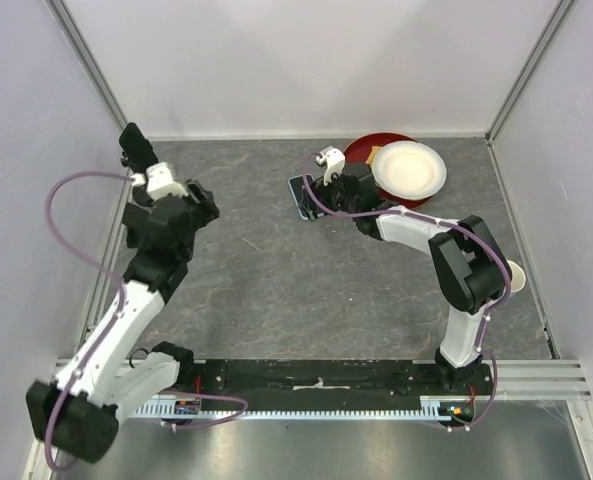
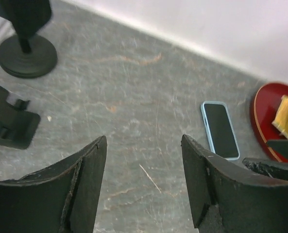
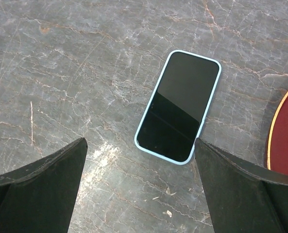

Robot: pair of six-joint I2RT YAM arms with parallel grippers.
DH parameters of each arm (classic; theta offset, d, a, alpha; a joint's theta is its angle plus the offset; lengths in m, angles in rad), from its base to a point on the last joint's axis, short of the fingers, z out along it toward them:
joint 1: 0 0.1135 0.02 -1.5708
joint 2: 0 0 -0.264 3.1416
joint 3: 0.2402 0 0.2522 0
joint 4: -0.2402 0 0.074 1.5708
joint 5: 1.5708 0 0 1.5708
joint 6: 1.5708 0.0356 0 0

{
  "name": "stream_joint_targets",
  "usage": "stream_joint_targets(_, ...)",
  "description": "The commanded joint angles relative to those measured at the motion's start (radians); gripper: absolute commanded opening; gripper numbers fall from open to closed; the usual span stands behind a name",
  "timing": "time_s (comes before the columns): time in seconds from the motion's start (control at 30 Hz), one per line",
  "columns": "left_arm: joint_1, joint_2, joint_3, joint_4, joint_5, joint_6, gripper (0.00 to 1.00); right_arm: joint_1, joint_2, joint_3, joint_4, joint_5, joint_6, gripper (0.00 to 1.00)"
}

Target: Place the phone on the phone stand

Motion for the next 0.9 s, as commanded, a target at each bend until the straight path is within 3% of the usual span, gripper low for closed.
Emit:
stream_joint_targets(0.0, -0.146, 0.182, 0.136, -0.147, -0.195, -0.050, 0.69, -0.001, 0.014, 0.047, -0.004, 0.027, 0.002, 0.98)
stream_joint_targets(0.13, -0.175, 0.326, 0.219, -0.115, -0.138, 0.042, 0.70, -0.001, 0.035, 0.085, -0.062, 0.165, 0.035, 0.98)
stream_joint_targets(0.27, -0.174, 0.460, 0.296, -0.132, 0.057, 0.168, 0.70, 0.001, 0.090, 0.237, -0.292, 0.393, 0.091, 0.98)
stream_joint_targets(0.33, -0.172, 0.512, 0.358, -0.174, 0.169, 0.192, 0.71, -0.001, 0.135, 0.280, -0.366, 0.414, 0.108, 0.98)
stream_joint_targets(0.57, -0.067, 0.670, 0.425, -0.199, 0.448, 0.062, 0.72, 0.007, 0.231, 0.410, -0.504, 0.377, 0.229, 0.98)
stream_joint_targets(0.73, -0.047, 0.666, 0.419, -0.228, 0.444, 0.038, 0.74, 0.065, 0.285, 0.455, -0.518, 0.435, 0.224, 0.98)
stream_joint_targets(0.87, 0.008, 0.675, 0.416, -0.242, 0.474, -0.102, 0.78, 0.101, 0.363, 0.539, -0.560, 0.455, 0.207, 0.98)
